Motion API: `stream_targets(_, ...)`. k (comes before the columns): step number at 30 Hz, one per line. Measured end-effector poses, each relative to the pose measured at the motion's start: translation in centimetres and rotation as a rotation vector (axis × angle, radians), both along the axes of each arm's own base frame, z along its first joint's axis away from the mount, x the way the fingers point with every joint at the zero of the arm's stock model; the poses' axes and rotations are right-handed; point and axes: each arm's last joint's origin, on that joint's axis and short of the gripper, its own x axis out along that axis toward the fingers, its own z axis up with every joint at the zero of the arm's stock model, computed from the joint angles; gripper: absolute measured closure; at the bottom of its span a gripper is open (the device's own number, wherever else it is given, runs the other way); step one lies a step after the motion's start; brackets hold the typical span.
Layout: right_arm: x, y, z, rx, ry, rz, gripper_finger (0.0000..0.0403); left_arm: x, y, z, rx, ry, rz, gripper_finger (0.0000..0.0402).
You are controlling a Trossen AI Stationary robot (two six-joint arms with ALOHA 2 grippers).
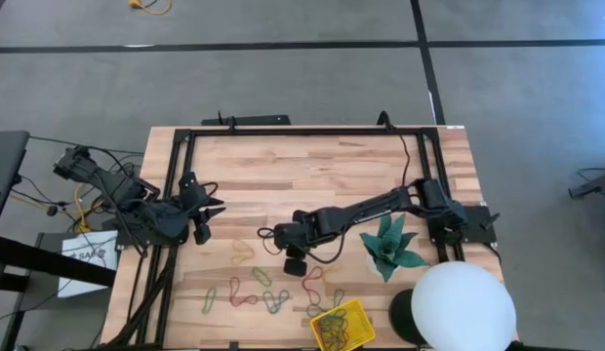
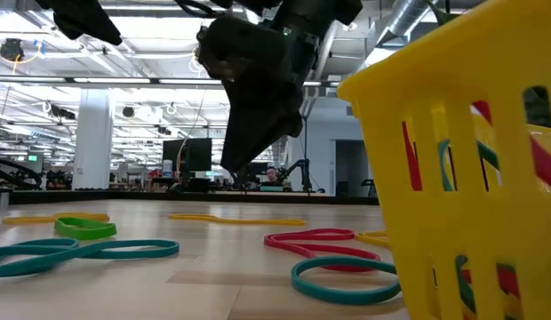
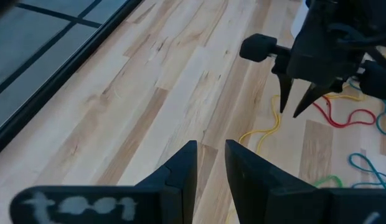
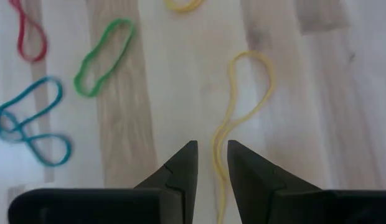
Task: Pick and place items into bin
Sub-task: Put the yellow rubber band into the yellow bin
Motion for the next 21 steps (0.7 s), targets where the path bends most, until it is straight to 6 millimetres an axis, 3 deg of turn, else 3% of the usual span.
stream_targets(4,0.1,0.3,-0.3,-0.033,-0.011,-0.009,0.0321,0.0,0.0,0.0,0.0,0.0,0.0,0.0329)
stream_targets(8,0.1,0.3,-2.6,-0.044,0.061,-0.005,0.0321,0.0,0.0,0.0,0.001,0.001,0.0,0.0329)
stream_targets(21,0.3,0.5,-3.8,-0.017,0.077,-0.01,0.0321,0.0,0.0,0.0,0.006,0.008,-0.001,0.0329)
